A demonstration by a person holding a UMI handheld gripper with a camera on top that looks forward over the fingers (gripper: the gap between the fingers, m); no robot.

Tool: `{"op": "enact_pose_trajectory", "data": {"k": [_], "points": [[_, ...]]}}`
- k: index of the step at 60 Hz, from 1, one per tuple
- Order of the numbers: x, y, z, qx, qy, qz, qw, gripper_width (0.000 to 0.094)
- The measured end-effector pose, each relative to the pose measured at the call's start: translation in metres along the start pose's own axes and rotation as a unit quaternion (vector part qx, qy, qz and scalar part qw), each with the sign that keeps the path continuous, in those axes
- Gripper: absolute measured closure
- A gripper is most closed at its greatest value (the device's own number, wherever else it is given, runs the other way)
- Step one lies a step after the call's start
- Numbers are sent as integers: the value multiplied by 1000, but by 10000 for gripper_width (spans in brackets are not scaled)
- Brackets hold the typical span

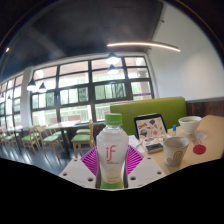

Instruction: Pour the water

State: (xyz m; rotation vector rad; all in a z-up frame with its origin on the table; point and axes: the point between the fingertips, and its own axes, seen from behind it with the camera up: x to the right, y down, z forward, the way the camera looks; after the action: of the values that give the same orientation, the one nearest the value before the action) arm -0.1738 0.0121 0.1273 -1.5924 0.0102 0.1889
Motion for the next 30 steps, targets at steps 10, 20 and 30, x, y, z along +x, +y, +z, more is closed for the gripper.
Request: {"op": "enact_pose_trajectory", "data": {"k": [10,20,30], "points": [[71,-46,35,43,6,288,957,632],[148,-32,60,53,39,587,807,636],[147,-18,74,14,-9,760,649,633]]}}
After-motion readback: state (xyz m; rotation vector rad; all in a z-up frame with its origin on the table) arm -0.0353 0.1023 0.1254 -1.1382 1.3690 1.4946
